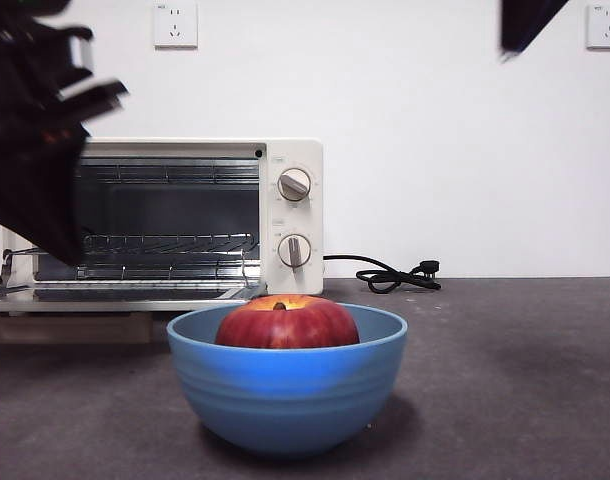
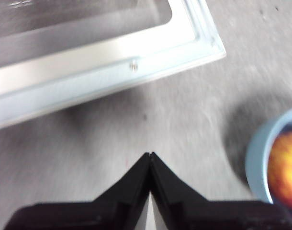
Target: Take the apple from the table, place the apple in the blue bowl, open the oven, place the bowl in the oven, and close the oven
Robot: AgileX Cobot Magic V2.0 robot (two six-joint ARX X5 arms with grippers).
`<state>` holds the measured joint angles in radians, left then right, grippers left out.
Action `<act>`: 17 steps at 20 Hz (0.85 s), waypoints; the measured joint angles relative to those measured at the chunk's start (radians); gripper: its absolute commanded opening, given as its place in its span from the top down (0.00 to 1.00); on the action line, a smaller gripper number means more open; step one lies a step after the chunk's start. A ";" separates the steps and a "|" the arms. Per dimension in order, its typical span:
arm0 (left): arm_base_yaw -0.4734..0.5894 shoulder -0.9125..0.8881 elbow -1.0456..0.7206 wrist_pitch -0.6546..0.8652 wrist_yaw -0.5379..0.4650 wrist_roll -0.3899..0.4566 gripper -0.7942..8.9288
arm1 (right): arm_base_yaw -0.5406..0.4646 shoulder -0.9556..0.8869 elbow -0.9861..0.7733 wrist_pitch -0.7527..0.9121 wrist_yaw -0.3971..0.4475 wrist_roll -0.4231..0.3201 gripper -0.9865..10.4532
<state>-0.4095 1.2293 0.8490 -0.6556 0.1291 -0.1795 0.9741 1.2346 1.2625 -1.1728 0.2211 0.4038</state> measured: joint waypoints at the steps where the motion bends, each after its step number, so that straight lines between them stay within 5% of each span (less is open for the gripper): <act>1: 0.000 -0.035 0.000 -0.036 0.000 0.007 0.92 | -0.001 0.030 0.000 0.020 -0.011 -0.009 0.91; 4: 0.000 -0.143 0.000 -0.150 0.000 0.031 0.92 | -0.025 0.123 0.000 0.092 -0.042 -0.036 0.91; 8: 0.000 -0.275 0.000 -0.270 0.000 0.044 0.92 | -0.103 0.217 0.000 0.171 -0.187 -0.098 0.91; 11: 0.000 -0.367 0.000 -0.312 0.005 0.048 0.92 | -0.140 0.290 0.000 0.175 -0.232 -0.135 0.76; 17: 0.000 -0.480 0.000 -0.372 0.005 0.048 0.92 | -0.144 0.414 0.000 0.240 -0.255 -0.181 0.66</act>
<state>-0.4099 0.7494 0.8490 -1.0271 0.1345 -0.1314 0.8299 1.6482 1.2625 -0.9333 -0.0338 0.2230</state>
